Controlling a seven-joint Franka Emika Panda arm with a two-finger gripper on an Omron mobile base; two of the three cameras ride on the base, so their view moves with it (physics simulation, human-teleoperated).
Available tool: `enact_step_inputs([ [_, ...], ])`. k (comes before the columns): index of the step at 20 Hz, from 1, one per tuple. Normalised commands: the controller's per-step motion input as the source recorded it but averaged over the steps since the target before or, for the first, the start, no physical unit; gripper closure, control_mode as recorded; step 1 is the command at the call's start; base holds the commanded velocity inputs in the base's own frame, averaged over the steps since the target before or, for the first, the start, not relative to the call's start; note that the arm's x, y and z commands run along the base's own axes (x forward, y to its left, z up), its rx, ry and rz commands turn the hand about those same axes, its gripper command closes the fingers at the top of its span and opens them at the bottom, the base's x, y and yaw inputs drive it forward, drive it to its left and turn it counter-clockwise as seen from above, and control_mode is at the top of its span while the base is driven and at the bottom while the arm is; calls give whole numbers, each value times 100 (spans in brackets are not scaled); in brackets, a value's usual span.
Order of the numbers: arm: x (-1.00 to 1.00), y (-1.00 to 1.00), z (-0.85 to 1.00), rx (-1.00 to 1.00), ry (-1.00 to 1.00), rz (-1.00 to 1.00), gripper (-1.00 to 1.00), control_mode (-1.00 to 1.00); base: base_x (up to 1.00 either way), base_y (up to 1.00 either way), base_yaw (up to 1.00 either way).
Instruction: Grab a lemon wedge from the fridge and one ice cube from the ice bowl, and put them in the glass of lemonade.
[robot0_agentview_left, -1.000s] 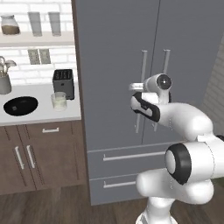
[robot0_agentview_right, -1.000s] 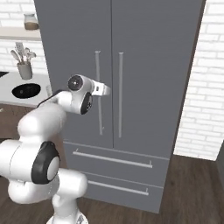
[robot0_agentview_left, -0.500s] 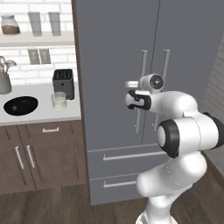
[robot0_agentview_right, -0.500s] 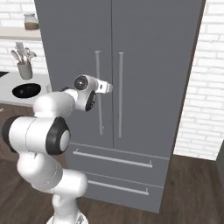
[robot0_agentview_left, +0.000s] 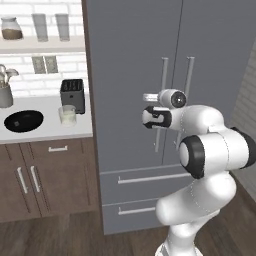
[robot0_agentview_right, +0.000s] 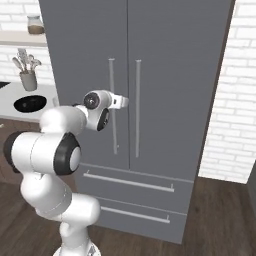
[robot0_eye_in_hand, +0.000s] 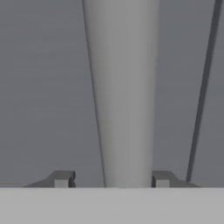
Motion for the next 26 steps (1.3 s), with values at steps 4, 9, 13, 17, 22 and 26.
enact_step_inputs([
  [4, -15, 11, 8, 0, 31, 0, 100, -100, 0, 0, 0],
  [9, -90, 41, 41, 0, 22, 0, 100, -100, 0, 0, 0],
  [13, -100, 56, 41, 4, 8, -1, 100, -100, 0, 0, 0],
  [17, -100, 62, 47, 8, 3, -1, 100, -100, 0, 0, 0],
  [22, -100, 67, 58, -6, 0, 0, 100, -100, 0, 0, 0],
  [26, -99, 60, 61, -6, 0, 5, 100, -100, 0, 0, 0],
])
